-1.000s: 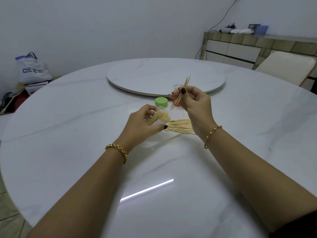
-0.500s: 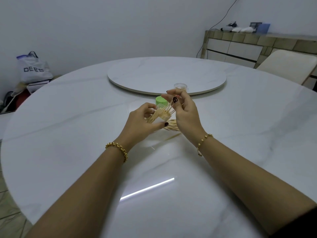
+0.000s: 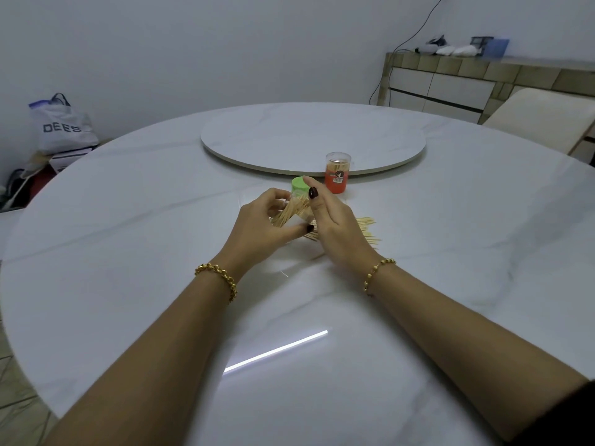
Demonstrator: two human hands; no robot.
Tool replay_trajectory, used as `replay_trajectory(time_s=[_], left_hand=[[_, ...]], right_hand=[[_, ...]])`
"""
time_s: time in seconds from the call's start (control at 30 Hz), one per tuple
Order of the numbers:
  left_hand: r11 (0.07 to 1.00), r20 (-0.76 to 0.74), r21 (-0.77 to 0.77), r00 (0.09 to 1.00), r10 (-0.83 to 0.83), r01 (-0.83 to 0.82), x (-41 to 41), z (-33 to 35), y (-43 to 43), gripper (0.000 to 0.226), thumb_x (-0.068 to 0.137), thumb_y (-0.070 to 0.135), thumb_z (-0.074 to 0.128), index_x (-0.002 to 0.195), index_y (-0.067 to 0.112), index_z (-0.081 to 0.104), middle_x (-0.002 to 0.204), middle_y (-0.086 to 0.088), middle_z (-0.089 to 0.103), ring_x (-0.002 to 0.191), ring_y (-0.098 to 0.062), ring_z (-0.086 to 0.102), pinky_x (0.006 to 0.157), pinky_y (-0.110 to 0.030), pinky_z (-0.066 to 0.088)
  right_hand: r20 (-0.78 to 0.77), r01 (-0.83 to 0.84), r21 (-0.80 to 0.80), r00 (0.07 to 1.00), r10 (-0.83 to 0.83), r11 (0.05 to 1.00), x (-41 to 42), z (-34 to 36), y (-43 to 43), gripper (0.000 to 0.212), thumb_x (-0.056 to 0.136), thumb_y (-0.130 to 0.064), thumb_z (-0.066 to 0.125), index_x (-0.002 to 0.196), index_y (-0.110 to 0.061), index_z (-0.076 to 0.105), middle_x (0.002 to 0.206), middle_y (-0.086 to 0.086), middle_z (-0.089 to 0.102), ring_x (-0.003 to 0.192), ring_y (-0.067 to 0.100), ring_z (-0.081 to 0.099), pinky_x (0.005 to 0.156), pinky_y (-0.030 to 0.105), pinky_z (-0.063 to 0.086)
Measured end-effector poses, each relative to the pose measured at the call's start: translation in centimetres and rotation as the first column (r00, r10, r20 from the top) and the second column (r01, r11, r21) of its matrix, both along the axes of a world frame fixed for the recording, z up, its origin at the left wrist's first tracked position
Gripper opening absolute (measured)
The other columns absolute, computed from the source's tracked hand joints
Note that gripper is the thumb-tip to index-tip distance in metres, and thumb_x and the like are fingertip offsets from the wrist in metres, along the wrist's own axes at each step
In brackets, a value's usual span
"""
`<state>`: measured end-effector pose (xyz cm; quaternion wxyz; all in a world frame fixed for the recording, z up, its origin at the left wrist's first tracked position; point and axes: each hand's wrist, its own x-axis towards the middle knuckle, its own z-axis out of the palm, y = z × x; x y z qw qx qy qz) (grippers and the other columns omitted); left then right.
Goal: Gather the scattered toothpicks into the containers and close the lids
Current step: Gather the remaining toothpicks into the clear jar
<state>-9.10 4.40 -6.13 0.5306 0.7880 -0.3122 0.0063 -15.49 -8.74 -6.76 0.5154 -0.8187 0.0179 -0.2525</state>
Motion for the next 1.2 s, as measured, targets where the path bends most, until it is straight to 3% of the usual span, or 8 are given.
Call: replay_trajectory(time_s=[0.07,0.2,0.33,0.57,0.83,0.93,1.0,1.2], left_hand=[[1.000,0.009,0.000,1.000,0.015,-0.015,0.2,0.0,0.2,0.047,0.070,0.028,0.083,0.110,0.020,0.060,0.099,0.007,0.066,0.094,-0.001,0.061,0.069,-0.006,0.047],[0.999,-0.001,-0.007,0.999,0.042,-0.042,0.4,0.1,0.5,0.042,0.074,0.034,0.077,0.110,0.019,0.061,0.095,0.005,0.067,0.086,-0.002,0.063,0.067,-0.011,0.051],[0.999,-0.011,-0.005,0.999,0.049,-0.049,0.5,0.0,0.6,0.040,0.078,0.037,0.072,0.111,0.019,0.060,0.095,0.002,0.067,0.077,-0.004,0.066,0.068,-0.023,0.057],[0.999,-0.017,0.000,0.999,0.044,-0.044,0.7,-0.1,0.5,0.045,0.073,0.033,0.080,0.112,0.021,0.060,0.101,0.004,0.066,0.096,-0.006,0.063,0.077,-0.019,0.052],[0.999,-0.004,0.035,0.999,0.034,-0.034,0.7,0.0,0.6,0.052,0.071,0.029,0.083,0.115,0.019,0.057,0.109,0.001,0.063,0.100,-0.011,0.060,0.065,-0.005,0.046],[0.999,-0.024,0.025,0.999,0.030,-0.030,0.7,0.0,0.8,0.053,0.071,0.028,0.083,0.116,0.018,0.057,0.111,-0.001,0.062,0.103,-0.013,0.059,0.063,-0.006,0.048],[0.999,-0.027,0.027,0.999,0.034,-0.034,0.6,0.1,0.8,0.052,0.071,0.028,0.083,0.115,0.019,0.057,0.108,0.002,0.061,0.102,-0.011,0.059,0.064,-0.009,0.048],[0.999,-0.038,0.022,0.998,0.043,-0.042,0.8,-0.1,0.8,0.051,0.070,0.027,0.084,0.113,0.019,0.058,0.106,0.001,0.061,0.098,-0.011,0.059,0.062,-0.011,0.050]], right_hand=[[0.000,-0.009,-0.023,1.000,0.009,1.000,-0.3,0.1,0.3,0.042,0.103,-0.027,0.033,0.143,-0.016,0.040,0.135,0.002,0.054,0.121,0.009,0.051,0.104,0.027,0.040],[0.031,-0.025,-0.207,0.999,0.032,0.978,-0.7,0.0,1.5,0.053,0.097,-0.038,0.029,0.143,-0.015,0.038,0.141,0.000,0.048,0.130,0.009,0.042,0.110,0.045,0.032],[0.100,-0.015,-0.280,0.994,0.044,0.960,-1.0,-0.1,1.8,0.050,0.098,-0.032,0.030,0.143,-0.014,0.039,0.127,-0.006,0.057,0.114,-0.003,0.045,0.112,0.046,0.027],[0.044,0.030,-0.374,0.999,-0.015,0.927,-0.1,-0.9,0.5,0.052,0.097,-0.036,0.021,0.146,-0.024,0.035,0.152,-0.010,0.033,0.142,-0.002,0.016,0.119,0.046,0.003],[0.015,0.115,-0.390,0.993,-0.118,0.914,0.5,-0.4,-3.1,0.047,0.100,-0.038,0.022,0.141,-0.030,0.043,0.139,-0.016,0.049,0.133,0.004,0.038,0.116,0.047,0.014],[-0.067,0.127,-0.363,0.985,-0.162,0.923,0.2,-0.2,-4.9,0.035,0.102,-0.030,0.035,0.129,-0.028,0.057,0.110,-0.015,0.065,0.106,0.009,0.056,0.097,0.026,0.037],[-0.194,0.073,-0.448,0.965,-0.177,0.891,0.2,-0.5,-6.3,0.031,0.100,-0.025,0.042,0.120,-0.022,0.065,0.114,-0.005,0.066,0.104,0.010,0.056,0.081,0.013,0.037],[-0.281,-0.074,-0.633,0.950,-0.139,0.771,0.7,-0.6,-6.7,0.023,0.094,-0.027,0.056,0.109,-0.019,0.071,0.106,-0.001,0.060,0.091,0.009,0.050,0.077,0.020,0.035]])
